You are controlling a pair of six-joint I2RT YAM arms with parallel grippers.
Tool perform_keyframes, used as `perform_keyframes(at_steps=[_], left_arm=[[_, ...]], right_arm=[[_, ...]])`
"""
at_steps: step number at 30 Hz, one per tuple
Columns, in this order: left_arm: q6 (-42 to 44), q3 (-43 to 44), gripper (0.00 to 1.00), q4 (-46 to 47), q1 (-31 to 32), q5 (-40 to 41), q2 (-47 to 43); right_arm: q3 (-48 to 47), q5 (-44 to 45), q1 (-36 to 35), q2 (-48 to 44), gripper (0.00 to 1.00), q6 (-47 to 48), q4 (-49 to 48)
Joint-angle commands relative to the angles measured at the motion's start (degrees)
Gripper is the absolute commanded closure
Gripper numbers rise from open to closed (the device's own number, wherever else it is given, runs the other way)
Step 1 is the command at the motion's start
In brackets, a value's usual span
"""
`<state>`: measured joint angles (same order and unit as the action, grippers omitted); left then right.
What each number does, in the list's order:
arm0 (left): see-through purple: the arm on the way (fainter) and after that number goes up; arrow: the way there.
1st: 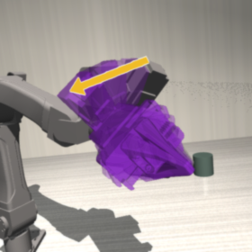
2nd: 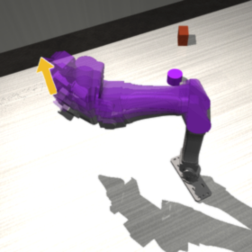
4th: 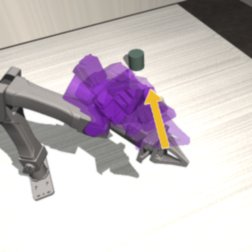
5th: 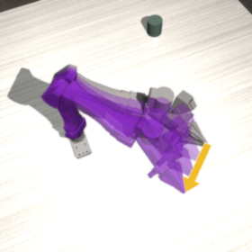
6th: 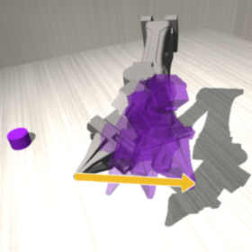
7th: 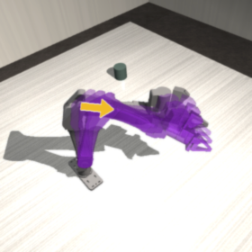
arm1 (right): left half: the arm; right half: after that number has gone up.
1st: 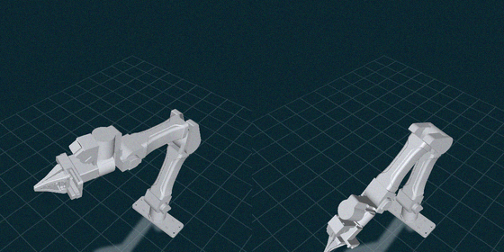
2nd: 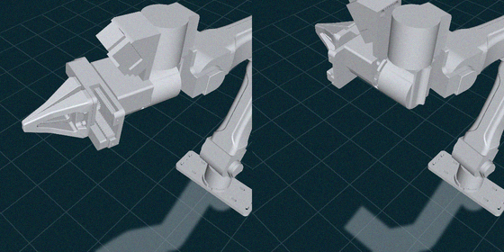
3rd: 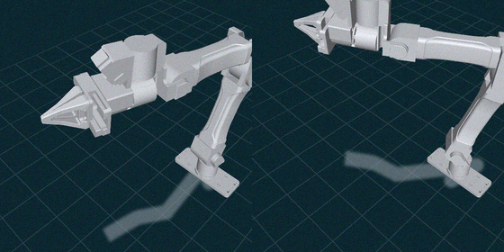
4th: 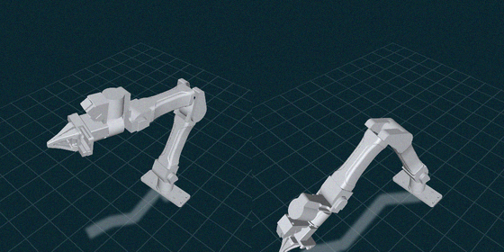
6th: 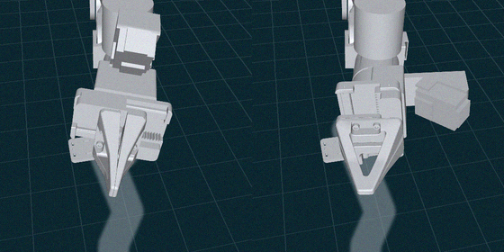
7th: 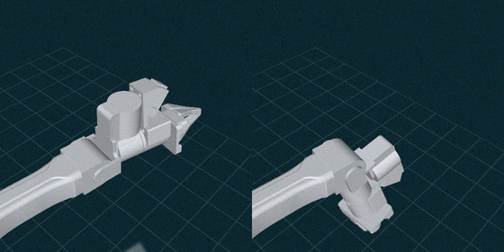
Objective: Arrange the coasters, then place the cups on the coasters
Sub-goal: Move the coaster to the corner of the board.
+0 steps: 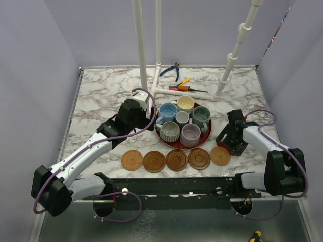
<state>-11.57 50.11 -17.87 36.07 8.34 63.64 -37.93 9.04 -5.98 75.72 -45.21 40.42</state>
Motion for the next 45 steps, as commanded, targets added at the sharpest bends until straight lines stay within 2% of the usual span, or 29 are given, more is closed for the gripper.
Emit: perform_keyframes(at_steps=[1,12,21,32,45], left_arm=[[-0.6,-0.8,0.01,0.7,-0.2,-1.2,-0.1],[-0.7,-0.8,0.01,0.8,-0.2,-1.3,0.3],[-0.9,-0.8,0.01,0.8,-0.3,-1.7,0.4],[-0.8,-0.8,0.01,0.9,-0.2,-1.9,0.0],[-0.8,-1.0,0.01,0.9,-0.2,-1.4,-0.1]], right_arm=[[2.2,2.2,0.4,-3.1,0.16,-1.8,-1.8],[1.5,5.6,0.4,-6.7,0.17,-2.4,-1.2],[3.6,2.0,0.4,-7.0,0.1,-3.5,-0.6],[5.1,-2.6,0.4,-5.7,0.06,-4.2,-2.7],[0.5,5.4,1.7,1.1,0.02,-4.6,-6.4]])
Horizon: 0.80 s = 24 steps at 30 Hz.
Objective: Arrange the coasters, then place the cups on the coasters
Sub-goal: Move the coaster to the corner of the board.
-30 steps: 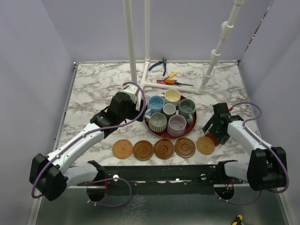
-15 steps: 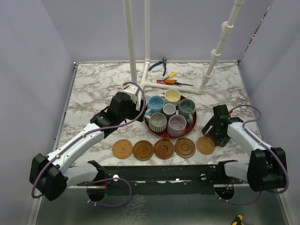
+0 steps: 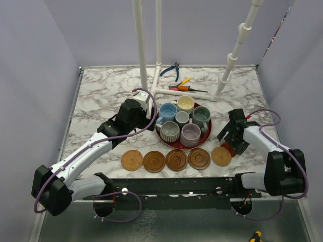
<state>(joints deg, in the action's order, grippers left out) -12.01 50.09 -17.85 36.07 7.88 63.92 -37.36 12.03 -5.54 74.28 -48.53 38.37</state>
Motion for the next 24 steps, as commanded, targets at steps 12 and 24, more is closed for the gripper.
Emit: perform_keyframes(at_steps=[12,24], left_arm=[[-0.3,-0.9,0.01,0.8,-0.2,-1.2,-1.1],[-1.2,-1.1,0.01,1.1,-0.2,-3.6,-2.7]], right_arm=[[-1.8,-0.8,3.2,-2.8,0.0,-0.3,2.1],[2.9,-1.9,3.2,-9.7,0.0,-5.3,7.8]])
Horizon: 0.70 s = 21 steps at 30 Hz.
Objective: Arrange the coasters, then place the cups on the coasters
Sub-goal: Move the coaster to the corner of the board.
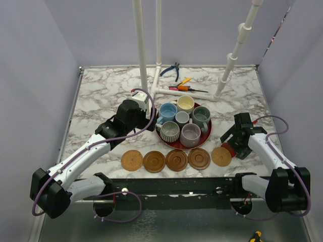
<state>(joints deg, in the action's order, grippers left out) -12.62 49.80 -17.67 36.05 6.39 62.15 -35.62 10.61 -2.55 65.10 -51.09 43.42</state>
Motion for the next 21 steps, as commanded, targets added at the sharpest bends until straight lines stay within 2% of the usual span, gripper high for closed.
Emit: perform_keyframes(at_steps=[1,13,21], left_arm=[[-0.5,-0.8,0.01,0.9,-0.2,-2.2,-1.1],[-0.1,-0.9,0.01,0.9,-0.2,-0.7,-1.3],[-0.1,-0.9,0.01,0.8,-0.2,-0.5,-1.2]], right_arm=[[1.2,-0.5,0.2,-0.3,0.0,-2.9,2.6],[4.5,-3.6,0.2,2.7,0.0,-2.6,-5.7],[4.5,-1.5,0.2,5.3,0.0,-3.0,-7.3]])
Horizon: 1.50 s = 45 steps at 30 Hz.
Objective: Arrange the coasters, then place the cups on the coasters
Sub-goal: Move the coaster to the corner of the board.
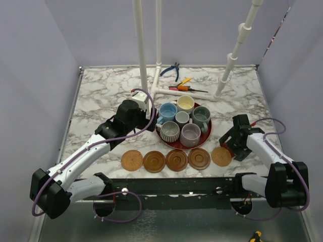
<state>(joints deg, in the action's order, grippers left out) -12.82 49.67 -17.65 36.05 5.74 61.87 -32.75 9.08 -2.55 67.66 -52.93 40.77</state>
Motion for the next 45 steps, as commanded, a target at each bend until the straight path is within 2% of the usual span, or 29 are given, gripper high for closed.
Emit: perform_keyframes(at_steps=[1,11,26,32,38,45], left_arm=[[0.1,-0.9,0.01,0.8,-0.2,0.1,-1.0],[0.1,-0.9,0.01,0.8,-0.2,0.3,-0.6],[0.5,-1.1,0.01,0.8,-0.2,1.4,0.0],[0.5,-1.1,0.01,0.8,-0.2,1.4,-0.1],[0.5,-1.1,0.01,0.8,-0.2,1.2,-0.2],[0.4,-0.9,0.01,0.8,-0.2,0.6,-0.2]], right_arm=[[1.4,0.5,0.3,3.2,0.0,-1.1,-4.8],[-1.9,5.4,0.2,10.2,0.0,0.5,-6.5],[-11.7,14.9,0.5,22.0,0.08,4.4,-9.6],[-15.5,14.7,2.2,25.3,0.08,5.4,-10.2],[-14.7,11.9,2.2,23.2,0.0,5.5,-8.5],[-11.9,8.6,2.2,12.2,0.0,6.4,-3.1]])
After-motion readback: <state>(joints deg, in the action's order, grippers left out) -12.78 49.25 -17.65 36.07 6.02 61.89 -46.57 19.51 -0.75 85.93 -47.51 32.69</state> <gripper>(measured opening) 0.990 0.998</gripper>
